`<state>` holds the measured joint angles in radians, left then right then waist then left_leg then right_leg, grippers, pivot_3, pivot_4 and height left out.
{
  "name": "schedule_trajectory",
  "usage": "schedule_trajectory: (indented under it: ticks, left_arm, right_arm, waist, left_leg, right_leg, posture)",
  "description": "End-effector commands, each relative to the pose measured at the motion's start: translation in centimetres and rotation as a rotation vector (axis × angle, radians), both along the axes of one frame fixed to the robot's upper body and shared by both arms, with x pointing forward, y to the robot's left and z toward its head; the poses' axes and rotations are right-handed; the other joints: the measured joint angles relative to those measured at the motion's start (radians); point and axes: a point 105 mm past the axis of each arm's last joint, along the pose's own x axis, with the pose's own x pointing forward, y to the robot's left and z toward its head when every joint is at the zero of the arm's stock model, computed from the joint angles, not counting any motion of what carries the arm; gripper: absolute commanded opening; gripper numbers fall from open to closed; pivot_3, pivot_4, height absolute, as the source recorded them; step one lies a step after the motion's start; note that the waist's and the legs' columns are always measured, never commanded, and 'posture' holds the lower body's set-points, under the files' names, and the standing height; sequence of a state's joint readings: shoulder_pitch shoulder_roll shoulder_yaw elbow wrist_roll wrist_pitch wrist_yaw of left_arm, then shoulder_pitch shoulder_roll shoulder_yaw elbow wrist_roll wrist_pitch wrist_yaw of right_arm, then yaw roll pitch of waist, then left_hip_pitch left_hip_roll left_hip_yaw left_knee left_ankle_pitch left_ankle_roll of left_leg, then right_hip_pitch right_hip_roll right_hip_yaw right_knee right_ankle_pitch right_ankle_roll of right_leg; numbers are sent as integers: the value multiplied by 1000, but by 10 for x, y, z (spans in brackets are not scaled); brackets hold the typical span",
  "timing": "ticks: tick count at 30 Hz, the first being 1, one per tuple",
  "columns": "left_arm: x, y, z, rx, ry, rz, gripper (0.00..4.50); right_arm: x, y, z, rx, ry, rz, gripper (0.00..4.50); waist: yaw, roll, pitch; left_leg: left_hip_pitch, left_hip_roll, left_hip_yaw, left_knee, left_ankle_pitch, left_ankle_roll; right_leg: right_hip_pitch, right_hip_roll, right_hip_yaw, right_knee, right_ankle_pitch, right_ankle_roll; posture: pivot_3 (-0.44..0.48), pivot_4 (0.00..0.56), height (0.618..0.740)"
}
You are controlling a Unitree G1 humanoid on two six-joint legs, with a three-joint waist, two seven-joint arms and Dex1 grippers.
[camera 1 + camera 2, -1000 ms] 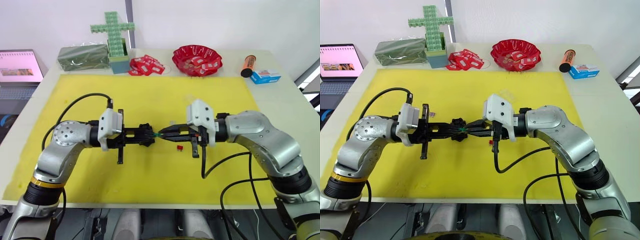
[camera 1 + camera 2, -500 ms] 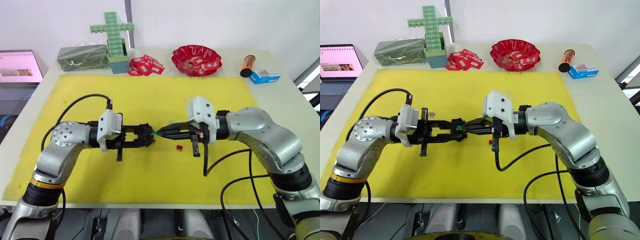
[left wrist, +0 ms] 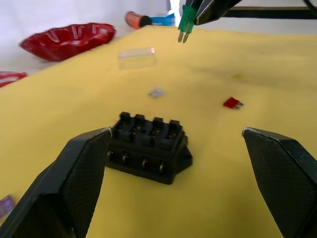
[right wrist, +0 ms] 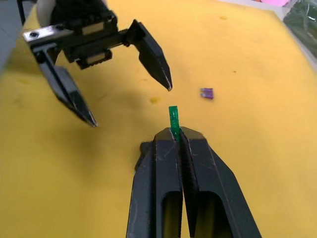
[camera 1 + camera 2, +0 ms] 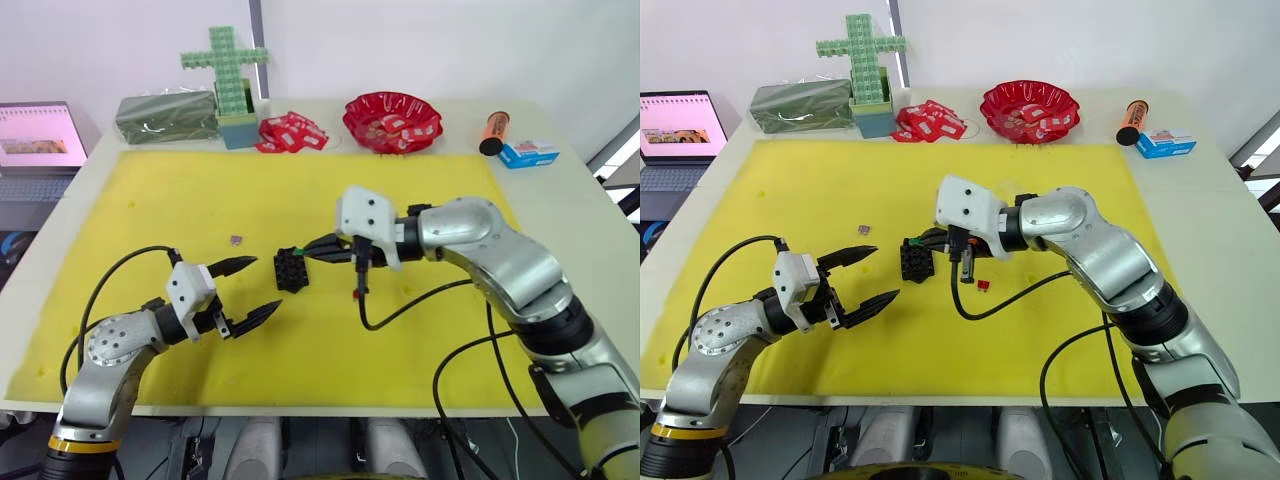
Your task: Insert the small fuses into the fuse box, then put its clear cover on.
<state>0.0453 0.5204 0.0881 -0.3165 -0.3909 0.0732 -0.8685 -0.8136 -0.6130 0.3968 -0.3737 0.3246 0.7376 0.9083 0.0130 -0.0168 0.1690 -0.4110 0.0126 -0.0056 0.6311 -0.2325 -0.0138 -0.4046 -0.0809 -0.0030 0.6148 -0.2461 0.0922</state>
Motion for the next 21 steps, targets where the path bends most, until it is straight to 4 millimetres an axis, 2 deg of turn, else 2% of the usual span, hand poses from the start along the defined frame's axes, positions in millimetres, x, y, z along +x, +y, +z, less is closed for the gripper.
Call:
schedule_trajectory:
  ticks: [1, 6, 10, 21]
  left_arm:
    - [3, -3, 8, -13, -67, 33, 4469]
    - [14, -13, 0, -47, -2, 58, 4469]
    - [11, -23, -4, -73, 37, 4, 4469]
    - [8, -23, -13, -52, 24, 18, 4469]
  right_arm:
    - [2, 7, 6, -21, -34, -2, 0]
    - [8, 19, -6, -131, -51, 36, 0]
    - [13, 25, -7, -146, -30, 33, 0]
    - [9, 28, -19, -223, -21, 57, 0]
  waist:
    - [0, 0, 0]
    - [-4, 0, 0]
    - [-4, 0, 0]
    - [-4, 0, 0]
  left_leg:
    - [0, 0, 0, 0, 0, 0]
    - [0, 0, 0, 0, 0, 0]
    - [0, -1, 0, 0, 0, 0]
    - [0, -1, 0, 0, 0, 0]
  right_leg:
    - [0, 0, 0, 0, 0, 0]
    - [0, 0, 0, 1, 0, 0]
    - [0, 1, 0, 1, 1, 1]
    - [-1, 1, 0, 2, 0, 1]
  posture:
    - [0, 150, 740]
    - [0, 150, 740]
    - [0, 150, 740]
    - [0, 150, 740]
